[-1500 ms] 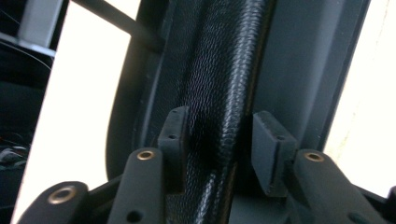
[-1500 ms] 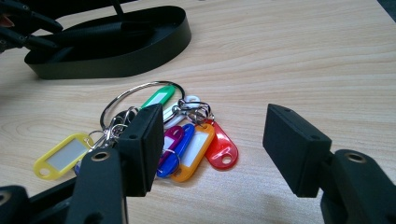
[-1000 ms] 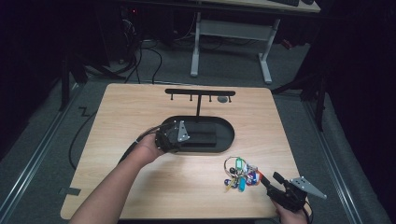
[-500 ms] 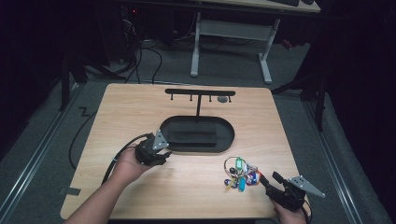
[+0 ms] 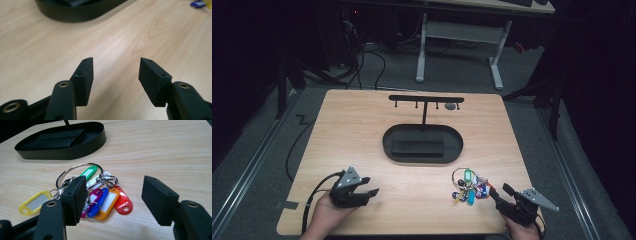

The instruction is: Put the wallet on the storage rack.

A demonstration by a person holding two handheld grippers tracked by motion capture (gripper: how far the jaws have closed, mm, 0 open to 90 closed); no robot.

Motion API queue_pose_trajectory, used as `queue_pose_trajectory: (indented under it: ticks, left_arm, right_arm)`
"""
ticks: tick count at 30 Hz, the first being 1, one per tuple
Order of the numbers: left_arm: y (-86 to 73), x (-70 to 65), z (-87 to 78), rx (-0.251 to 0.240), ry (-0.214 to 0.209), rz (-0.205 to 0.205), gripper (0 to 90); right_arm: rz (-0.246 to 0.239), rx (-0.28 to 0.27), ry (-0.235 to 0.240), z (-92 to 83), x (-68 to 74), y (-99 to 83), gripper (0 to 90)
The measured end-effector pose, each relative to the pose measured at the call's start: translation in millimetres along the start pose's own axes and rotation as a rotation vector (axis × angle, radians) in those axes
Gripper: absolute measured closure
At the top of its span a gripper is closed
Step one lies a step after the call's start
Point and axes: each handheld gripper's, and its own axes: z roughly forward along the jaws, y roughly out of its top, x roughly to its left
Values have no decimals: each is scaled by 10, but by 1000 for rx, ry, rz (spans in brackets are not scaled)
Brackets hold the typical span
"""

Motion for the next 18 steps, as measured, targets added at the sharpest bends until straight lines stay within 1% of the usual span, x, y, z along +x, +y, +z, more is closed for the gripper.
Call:
queue_pose_trajectory:
  ticks: [1,3,4,5,7,9,10,11,12,14,18]
  left_arm:
    - [-67,-48,-30,-8,-2,-7,467]
    - [-95,-124,-63,5,7,24,434]
    - [-86,-157,-92,3,18,48,418]
    - [-74,-176,-132,-17,30,63,404]
    - [-79,-162,-166,-33,40,72,384]
    - [-112,-106,-171,-27,57,57,357]
    - [-135,-81,-166,-27,63,42,351]
    - [-159,-58,-158,-32,59,22,347]
    - [-176,-42,-147,-32,53,11,343]
    - [-185,-26,-125,-22,59,19,337]
    - [-183,7,-111,-24,49,12,332]
  right_arm:
    - [-4,-1,0,0,2,0,372]
    - [-6,-1,2,2,8,-1,371]
    - [-6,0,3,4,10,-1,371]
    - [-6,-1,2,8,13,-1,371]
    - [-7,0,0,20,23,2,370]
    - [-13,-1,0,37,29,6,371]
    - [-14,0,-1,44,32,6,371]
    - [-15,3,-1,54,36,6,371]
    - [-17,7,-2,61,41,5,372]
    - [-21,12,-8,72,46,4,372]
    - [-18,23,-16,72,41,0,377]
